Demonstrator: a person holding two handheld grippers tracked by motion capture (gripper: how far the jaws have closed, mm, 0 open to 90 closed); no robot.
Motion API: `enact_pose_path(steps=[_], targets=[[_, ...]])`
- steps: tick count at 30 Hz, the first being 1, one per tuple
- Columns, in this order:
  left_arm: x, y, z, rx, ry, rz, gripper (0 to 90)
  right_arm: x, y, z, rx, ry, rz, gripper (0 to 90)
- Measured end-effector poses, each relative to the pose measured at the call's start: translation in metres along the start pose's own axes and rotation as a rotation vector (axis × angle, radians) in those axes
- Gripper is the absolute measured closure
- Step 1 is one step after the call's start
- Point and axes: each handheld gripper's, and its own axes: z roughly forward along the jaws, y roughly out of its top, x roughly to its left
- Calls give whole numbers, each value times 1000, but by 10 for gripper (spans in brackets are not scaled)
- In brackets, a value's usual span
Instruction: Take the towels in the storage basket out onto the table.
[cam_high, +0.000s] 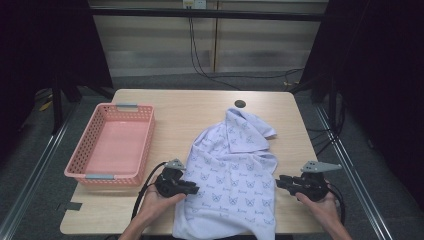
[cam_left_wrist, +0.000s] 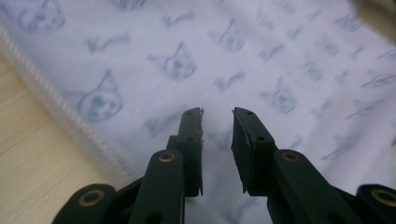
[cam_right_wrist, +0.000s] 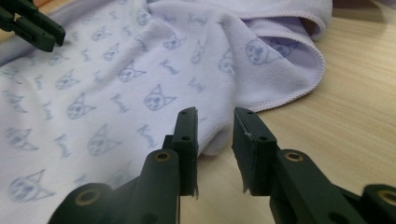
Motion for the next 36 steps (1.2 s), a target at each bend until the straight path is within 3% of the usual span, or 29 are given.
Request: enact_pose_path(steps=[5,7,8,10,12,13,15,18,19,20,21,22,23,25,28,29,32,35,36], targets=[[-4,-12,-13,20,38,8,889,-9,5,17,36,-27,-10,690],[-7,-25,-24,37,17,-34,892,-12,6,23,40,-39,-10,690],[-7,-25,-24,37,17,-34,892,-12,6,23,40,-39,-10,690],[-18,-40,-35,67,-18,-32,891,-16,7,32,60,-54,-12,677],[-21,-44,-38,69,-18,-35,891,-16,6,34,67,-50,-15,659],[-24,-48,-41,75,-37,-20,886,-16,6,38,72,-54,-23,613],[-25,-45,-39,70,-60,-14,823,-14,6,41,82,-57,-34,576],[-24,-37,-37,42,-54,14,722,-10,6,44,100,-59,-60,566],[-18,-25,-31,9,-47,25,707,-5,7,47,103,-66,-91,577],[-18,-25,-31,9,-47,25,702,-3,8,48,103,-68,-101,629],[-6,-13,-22,-11,-20,19,695,0,9,50,109,-70,-109,697],[-6,-13,-22,-11,-20,19,692,0,9,50,109,-70,-109,697],[4,-4,-15,-16,27,17,690,4,10,51,112,-66,-132,811],[12,-2,-11,-19,46,4,705,6,10,48,110,-74,-123,854],[15,-4,-11,-11,41,-4,847,3,10,41,84,-70,-97,860],[12,-8,-14,1,26,-5,855,-2,7,29,59,-57,-68,863],[0,-16,-16,23,-16,-5,860,-1,2,20,58,-44,-56,863],[-21,-26,-20,56,-14,43,862,7,-5,11,73,-22,-75,861],[-21,-26,-20,56,-14,43,862,7,-5,11,73,-22,-75,861]])
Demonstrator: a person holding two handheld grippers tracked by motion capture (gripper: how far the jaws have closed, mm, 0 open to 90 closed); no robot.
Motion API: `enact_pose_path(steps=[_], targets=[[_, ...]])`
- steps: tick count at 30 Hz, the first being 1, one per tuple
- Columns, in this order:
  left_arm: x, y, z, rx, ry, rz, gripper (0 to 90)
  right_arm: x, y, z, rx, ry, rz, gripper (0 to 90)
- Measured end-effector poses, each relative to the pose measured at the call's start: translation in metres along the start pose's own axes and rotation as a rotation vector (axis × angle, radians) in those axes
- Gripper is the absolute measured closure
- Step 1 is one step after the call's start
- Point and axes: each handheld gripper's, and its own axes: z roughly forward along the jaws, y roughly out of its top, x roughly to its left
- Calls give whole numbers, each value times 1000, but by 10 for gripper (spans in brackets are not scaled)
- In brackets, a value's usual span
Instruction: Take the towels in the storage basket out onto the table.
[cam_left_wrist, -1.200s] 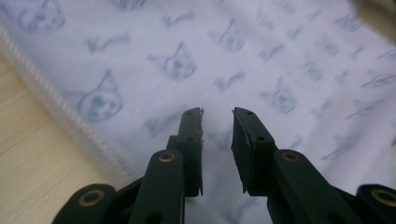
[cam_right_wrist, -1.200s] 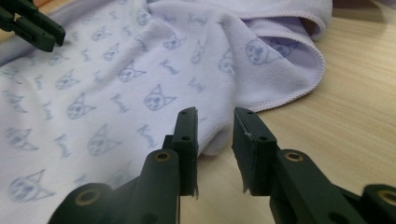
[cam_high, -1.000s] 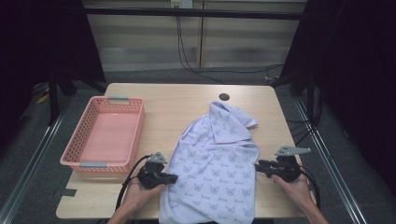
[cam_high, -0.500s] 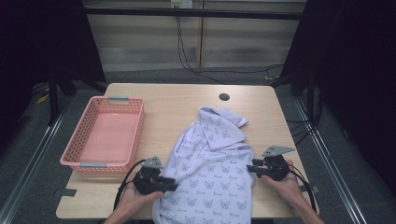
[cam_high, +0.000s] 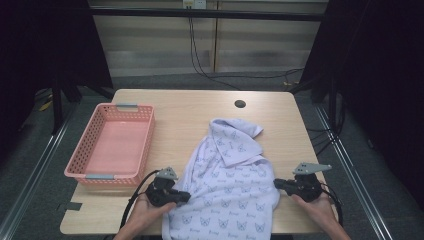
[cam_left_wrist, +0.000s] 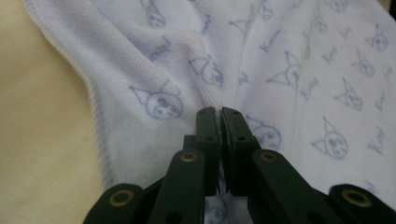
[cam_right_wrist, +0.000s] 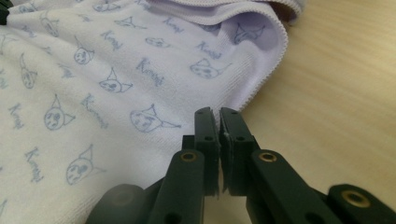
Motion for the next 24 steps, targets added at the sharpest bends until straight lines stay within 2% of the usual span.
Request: enact_pose_path(steps=[1,2,4,5,6,7,8,9,10,12,13,14,15,16,17,19,20,21,22,23,24], targets=[[-7,-4,-2,11,3,-1,862,6,-6,-5,6,25,2,859],[-24,-13,-4,35,-19,12,862,9,-9,-9,12,38,-5,859],[-38,-22,-7,53,-55,27,862,15,-14,-15,20,57,-15,858],[-42,-24,-7,50,-71,44,858,18,-16,-17,26,69,-16,854],[-42,-24,-7,50,-71,44,845,20,-18,-19,31,69,-21,839],[-43,-20,-9,30,-82,35,820,22,-19,-20,36,70,-24,798],[-43,-20,-9,30,-82,35,773,23,-18,-20,29,62,-35,742],[-37,-13,-9,-18,-107,24,763,23,-17,-22,21,51,-25,696],[-37,-13,-9,-18,-107,24,748,23,-17,-22,21,51,-25,696],[-27,-3,-10,-61,-99,25,739,18,-10,-22,-28,29,-9,597],[-13,8,-8,-110,-75,6,742,16,-6,-21,-40,27,-10,587],[-13,8,-8,-110,-75,6,745,16,-6,-21,-40,27,-10,587],[2,20,-4,-131,-39,-9,752,14,3,-14,-52,15,-13,576],[2,20,-4,-131,-39,-9,759,13,7,-10,-53,13,-16,576],[14,29,4,-142,-11,-17,764,11,11,-4,-53,12,-22,574],[23,35,13,-136,10,-16,764,10,21,7,-45,0,-28,557],[23,35,13,-136,10,-16,765,9,26,12,-45,0,-33,552],[28,37,20,-116,8,-23,768,7,32,18,-44,-6,-40,543],[27,36,25,-77,20,-8,803,5,37,23,-42,-7,-53,535],[24,34,26,-59,39,23,825,4,43,28,-33,-26,-70,525],[23,33,24,-47,40,20,829,2,47,33,-32,-29,-66,522]])
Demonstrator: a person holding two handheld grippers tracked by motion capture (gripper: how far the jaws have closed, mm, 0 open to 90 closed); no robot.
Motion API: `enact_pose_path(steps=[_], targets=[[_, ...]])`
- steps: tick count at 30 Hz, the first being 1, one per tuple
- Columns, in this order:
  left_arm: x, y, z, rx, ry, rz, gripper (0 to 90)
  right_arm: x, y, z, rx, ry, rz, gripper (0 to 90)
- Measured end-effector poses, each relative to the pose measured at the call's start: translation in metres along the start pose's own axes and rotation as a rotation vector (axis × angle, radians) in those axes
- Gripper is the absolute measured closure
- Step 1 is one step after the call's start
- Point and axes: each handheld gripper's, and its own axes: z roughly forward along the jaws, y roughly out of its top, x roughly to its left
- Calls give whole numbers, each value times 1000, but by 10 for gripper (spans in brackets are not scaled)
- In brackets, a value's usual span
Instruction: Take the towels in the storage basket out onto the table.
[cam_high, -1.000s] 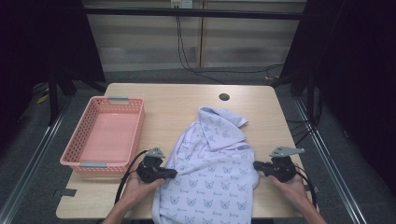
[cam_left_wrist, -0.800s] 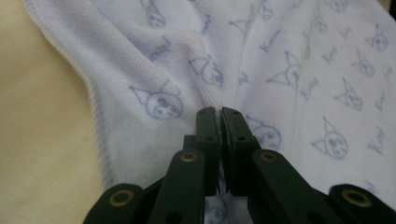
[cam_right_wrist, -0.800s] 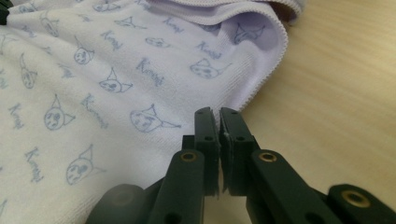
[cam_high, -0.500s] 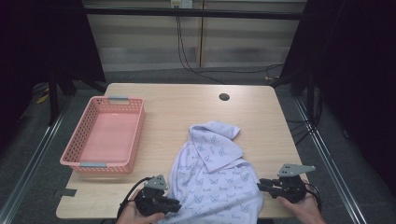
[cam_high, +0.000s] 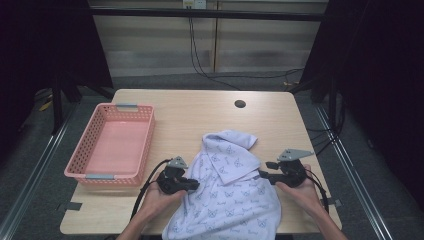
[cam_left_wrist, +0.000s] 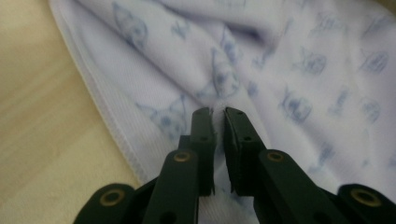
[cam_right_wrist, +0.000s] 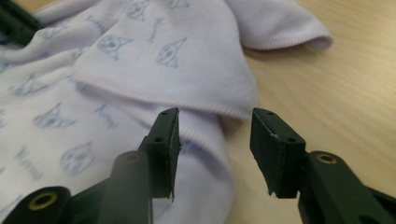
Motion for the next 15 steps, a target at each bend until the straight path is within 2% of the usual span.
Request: enact_pose_path(steps=[2,3,4,5,6,7,8,9,11,14,15], targets=[[-1,-2,-2,3,-10,-12,845,-2,4,5,-7,12,16,521],[-1,-9,-7,4,-26,-31,848,-4,9,16,6,10,14,520],[-1,-9,-7,4,-26,-31,852,-4,9,16,6,10,14,520],[-3,-17,-14,5,-37,-36,856,-4,12,25,17,10,18,515],[-3,-17,-14,5,-37,-36,857,-3,12,29,22,11,21,515],[-6,-24,-20,10,-38,-50,862,-3,13,33,31,9,25,514],[-6,-24,-20,10,-38,-50,871,-3,13,33,31,9,25,514],[-11,-29,-25,23,-20,-44,875,-2,15,40,33,14,18,513],[-15,-33,-28,27,-25,-49,880,-2,16,44,31,16,17,512],[-17,-36,-30,31,-34,-65,882,-1,18,50,30,31,19,513],[-19,-37,-31,37,-35,-73,881,2,20,58,39,61,25,521]])
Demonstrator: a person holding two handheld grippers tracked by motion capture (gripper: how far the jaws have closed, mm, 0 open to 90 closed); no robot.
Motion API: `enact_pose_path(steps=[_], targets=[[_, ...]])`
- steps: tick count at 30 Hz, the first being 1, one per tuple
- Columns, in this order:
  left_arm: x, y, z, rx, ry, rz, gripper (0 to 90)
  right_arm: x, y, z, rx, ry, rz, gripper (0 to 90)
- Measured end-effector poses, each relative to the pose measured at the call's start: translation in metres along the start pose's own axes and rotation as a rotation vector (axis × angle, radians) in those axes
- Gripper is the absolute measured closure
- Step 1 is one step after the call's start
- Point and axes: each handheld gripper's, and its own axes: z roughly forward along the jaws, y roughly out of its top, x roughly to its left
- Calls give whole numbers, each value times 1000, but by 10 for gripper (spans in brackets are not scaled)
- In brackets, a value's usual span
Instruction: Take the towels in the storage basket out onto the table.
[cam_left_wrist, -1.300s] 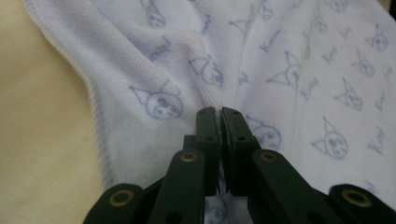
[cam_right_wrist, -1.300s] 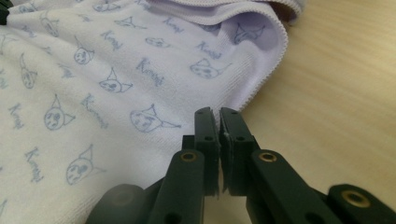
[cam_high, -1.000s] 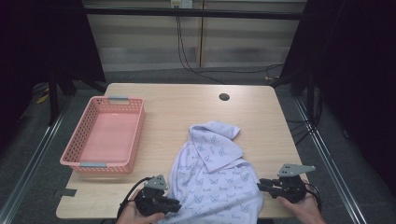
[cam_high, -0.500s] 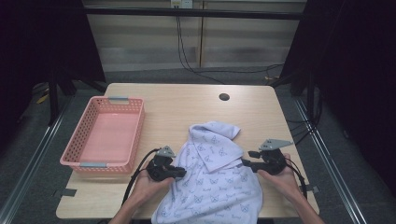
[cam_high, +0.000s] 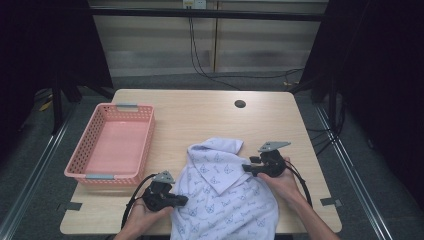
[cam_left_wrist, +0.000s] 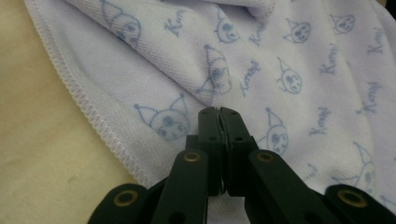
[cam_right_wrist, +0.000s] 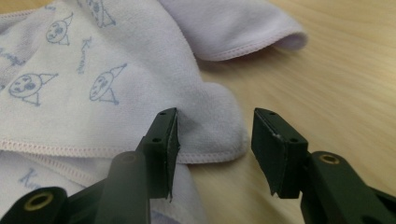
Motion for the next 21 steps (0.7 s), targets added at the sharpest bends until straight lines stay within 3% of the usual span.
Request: enact_pose_path(steps=[3,4,6,8,11,12,17,18,20,21], targets=[[-5,-3,-2,9,-5,14,881,3,1,8,0,35,-7,561],[-7,-6,-3,17,-21,19,881,9,3,13,-1,76,-40,625],[-9,-6,-5,40,-19,38,881,13,5,14,-18,82,-49,761],[-10,-8,-6,39,-19,32,881,13,8,10,-49,78,-31,812],[-10,-11,-9,43,-32,25,881,9,12,0,-75,56,-13,827],[-10,-14,-10,35,-50,18,881,1,15,-13,-91,38,-4,835],[-12,-15,-10,37,-34,25,881,-31,12,-48,-146,-63,68,842],[-12,-15,-11,43,-43,22,881,-31,12,-48,-146,-63,68,842],[-13,-15,-11,47,-44,25,880,-43,7,-58,-150,-118,100,846],[-12,-15,-10,54,-70,22,878,-51,1,-61,-136,-136,115,848]])
